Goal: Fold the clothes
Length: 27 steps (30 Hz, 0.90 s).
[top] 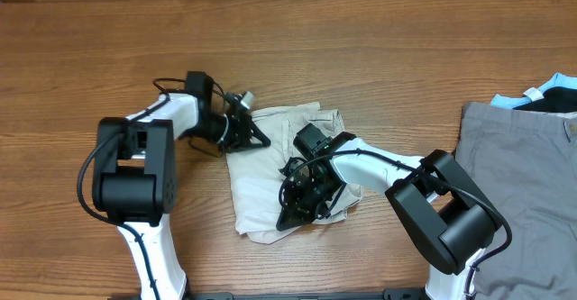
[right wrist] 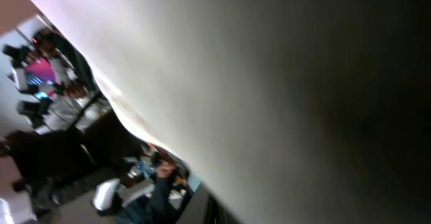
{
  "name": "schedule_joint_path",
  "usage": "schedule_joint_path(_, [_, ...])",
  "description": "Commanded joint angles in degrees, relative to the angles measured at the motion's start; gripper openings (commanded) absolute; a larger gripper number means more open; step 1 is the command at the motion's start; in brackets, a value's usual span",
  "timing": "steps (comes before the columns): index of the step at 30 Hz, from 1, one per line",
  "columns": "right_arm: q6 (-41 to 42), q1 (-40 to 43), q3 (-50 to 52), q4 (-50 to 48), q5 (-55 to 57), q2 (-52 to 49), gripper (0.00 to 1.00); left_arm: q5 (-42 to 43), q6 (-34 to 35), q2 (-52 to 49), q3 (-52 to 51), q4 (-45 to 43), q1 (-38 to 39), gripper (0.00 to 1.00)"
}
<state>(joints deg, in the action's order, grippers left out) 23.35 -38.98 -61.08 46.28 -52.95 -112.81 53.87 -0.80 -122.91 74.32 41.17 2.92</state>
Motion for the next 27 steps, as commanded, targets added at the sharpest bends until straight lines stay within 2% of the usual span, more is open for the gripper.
schedule_joint_path(1, [-1.2, -0.6, 3.5, 4.3, 2.5, -0.9, 0.04, -4.0, 0.0, -1.5, 7.0, 2.1, -5.1, 0.15])
schedule_joint_path(6, [-2.8, -0.6, 2.6, 4.0, 5.1, 5.2, 0.04, 1.1, -3.9, -1.5, 18.5, 14.4, -9.5, 0.19])
schedule_joint_path(11, [-4.4, -0.6, 0.5, 4.0, 15.1, 15.5, 0.06, 1.0, -9.1, -1.5, 29.1, 29.9, -12.5, 0.25])
schedule_joint_path(13, [-4.3, -0.6, -0.8, 4.0, 21.1, 20.0, 0.17, 0.4, -10.6, -1.5, 31.6, 36.3, -13.3, 0.30])
schedule_joint_path(15, [-4.3, -0.6, -2.1, 4.0, 27.4, 23.8, 0.41, 0.4, -12.4, -1.5, 32.9, 41.6, -13.7, 0.42])
schedule_joint_path(16, [-4.3, -0.6, -2.8, 4.0, 30.2, 25.4, 0.51, 0.4, -13.3, -1.5, 33.4, 44.3, -13.8, 0.44])
schedule_joint_path(18, [-4.3, -0.6, -4.2, 4.0, 35.3, 28.1, 0.63, 0.4, -17.6, -1.4, 34.3, 49.8, -13.8, 0.43])
schedule_joint_path(21, [-3.6, -0.6, -6.2, 4.0, 40.3, 31.1, 0.67, 0.5, -25.0, 0.3, 34.7, 55.7, -13.8, 0.41])
schedule_joint_path(25, [2.3, -0.2, -7.4, 4.0, 43.3, 33.0, 0.73, -0.8, -24.9, 8.2, 33.7, 55.7, -13.4, 0.41])
schedule_joint_path(27, [5.8, 0.5, -7.4, 5.3, 43.3, 33.1, 0.70, -3.2, -23.5, 13.2, 33.7, 55.7, -13.3, 0.41])
